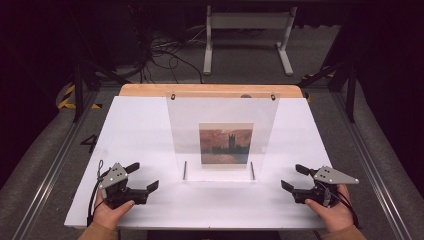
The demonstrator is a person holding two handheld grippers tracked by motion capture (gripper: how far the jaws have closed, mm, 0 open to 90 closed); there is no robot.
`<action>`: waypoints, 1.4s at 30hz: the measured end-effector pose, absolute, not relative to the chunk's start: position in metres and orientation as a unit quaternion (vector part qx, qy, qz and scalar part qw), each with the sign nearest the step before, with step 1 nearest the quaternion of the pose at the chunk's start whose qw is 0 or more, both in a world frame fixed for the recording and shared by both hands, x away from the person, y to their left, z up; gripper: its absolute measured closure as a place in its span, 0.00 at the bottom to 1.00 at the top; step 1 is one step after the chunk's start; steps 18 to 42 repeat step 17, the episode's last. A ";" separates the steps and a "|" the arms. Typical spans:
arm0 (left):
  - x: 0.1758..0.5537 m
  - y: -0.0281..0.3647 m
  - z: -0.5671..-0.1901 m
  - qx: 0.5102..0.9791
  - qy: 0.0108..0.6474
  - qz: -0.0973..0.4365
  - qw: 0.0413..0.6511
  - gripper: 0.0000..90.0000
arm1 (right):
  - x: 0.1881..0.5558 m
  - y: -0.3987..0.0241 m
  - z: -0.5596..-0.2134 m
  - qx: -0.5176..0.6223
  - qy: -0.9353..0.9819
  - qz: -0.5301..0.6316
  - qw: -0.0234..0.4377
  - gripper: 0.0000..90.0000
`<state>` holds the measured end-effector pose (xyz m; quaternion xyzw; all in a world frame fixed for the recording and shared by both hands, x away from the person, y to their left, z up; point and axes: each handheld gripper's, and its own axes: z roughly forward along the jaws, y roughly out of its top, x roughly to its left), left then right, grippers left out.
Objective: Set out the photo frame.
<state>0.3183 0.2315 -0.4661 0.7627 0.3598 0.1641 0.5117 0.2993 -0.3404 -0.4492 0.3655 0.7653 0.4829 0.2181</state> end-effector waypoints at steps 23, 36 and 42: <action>0.319 0.232 -0.465 0.758 0.365 0.164 0.515 0.03 | 0.301 -0.337 -0.452 0.365 0.773 0.472 0.215 0.19; 0.319 0.232 -0.465 0.758 0.365 0.164 0.515 0.03 | 0.301 -0.337 -0.452 0.365 0.773 0.472 0.215 0.19; 0.319 0.232 -0.465 0.758 0.365 0.164 0.515 0.03 | 0.301 -0.337 -0.452 0.365 0.773 0.472 0.215 0.19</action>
